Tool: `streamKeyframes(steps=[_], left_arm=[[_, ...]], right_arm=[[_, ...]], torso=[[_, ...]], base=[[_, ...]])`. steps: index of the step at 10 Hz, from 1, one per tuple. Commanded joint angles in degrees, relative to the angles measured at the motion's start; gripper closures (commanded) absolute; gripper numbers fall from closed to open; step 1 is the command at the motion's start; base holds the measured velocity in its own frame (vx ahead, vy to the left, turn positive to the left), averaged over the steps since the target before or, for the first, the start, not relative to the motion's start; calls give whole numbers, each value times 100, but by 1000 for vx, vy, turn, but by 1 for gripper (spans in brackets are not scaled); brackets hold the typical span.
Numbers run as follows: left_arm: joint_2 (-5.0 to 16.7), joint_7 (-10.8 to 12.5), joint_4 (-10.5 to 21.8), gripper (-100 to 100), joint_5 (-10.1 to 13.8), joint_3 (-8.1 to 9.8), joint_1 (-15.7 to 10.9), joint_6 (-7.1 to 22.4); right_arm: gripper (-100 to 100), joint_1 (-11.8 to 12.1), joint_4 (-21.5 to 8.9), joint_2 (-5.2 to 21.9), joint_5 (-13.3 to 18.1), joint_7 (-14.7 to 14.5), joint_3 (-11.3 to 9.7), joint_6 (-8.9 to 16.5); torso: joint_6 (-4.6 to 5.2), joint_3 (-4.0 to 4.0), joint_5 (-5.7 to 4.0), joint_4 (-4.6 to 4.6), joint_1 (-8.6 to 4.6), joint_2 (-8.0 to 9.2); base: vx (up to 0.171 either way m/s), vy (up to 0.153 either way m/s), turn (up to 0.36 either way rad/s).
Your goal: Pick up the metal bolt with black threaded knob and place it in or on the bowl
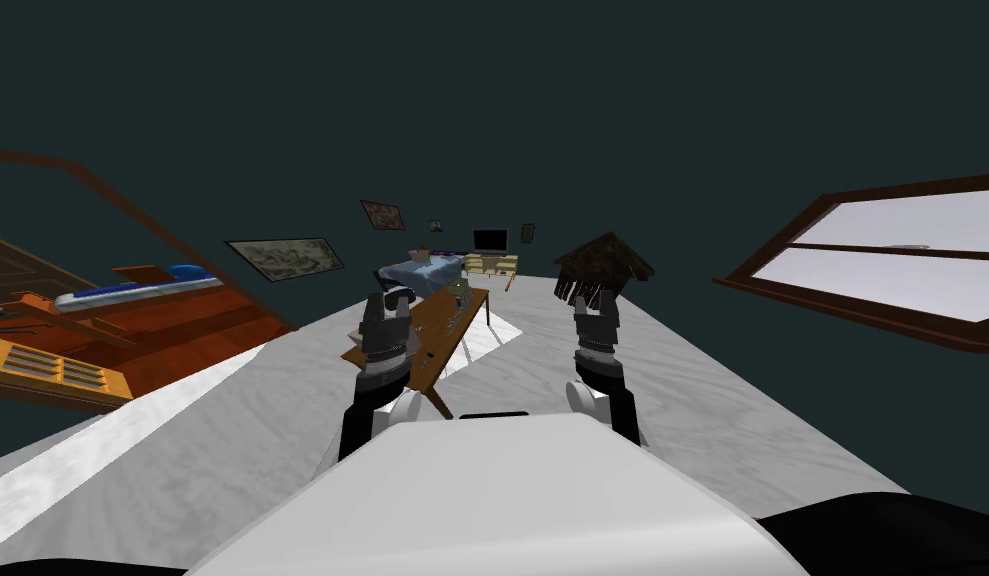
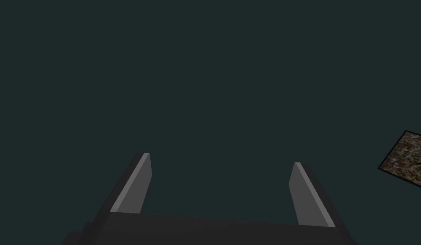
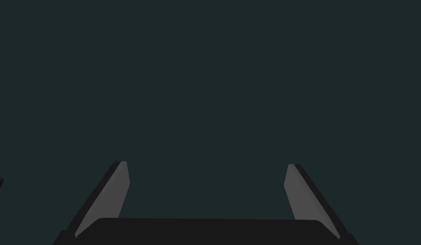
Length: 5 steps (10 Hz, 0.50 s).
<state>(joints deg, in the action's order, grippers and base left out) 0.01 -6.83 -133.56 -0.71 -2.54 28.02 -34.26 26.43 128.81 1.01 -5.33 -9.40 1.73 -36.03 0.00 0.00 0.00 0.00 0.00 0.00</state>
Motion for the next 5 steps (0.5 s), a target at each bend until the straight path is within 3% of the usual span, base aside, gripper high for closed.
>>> streamKeyframes(steps=[1, 5], left_arm=[[154, 44, 43, -100, 31, 69, 18, 158], [454, 212, 206, -100, 155, 306, 87, 712]], right_arm=[[0, 0, 0, 0, 0, 0, 0, 0], [0, 1, 0, 0, 0, 0, 0, 0]], torso=[[0, 0, 0, 0, 0, 0], [0, -19, -2, -8, -9, -34]], base=[[43, -16, -29], [87, -30, -31]])
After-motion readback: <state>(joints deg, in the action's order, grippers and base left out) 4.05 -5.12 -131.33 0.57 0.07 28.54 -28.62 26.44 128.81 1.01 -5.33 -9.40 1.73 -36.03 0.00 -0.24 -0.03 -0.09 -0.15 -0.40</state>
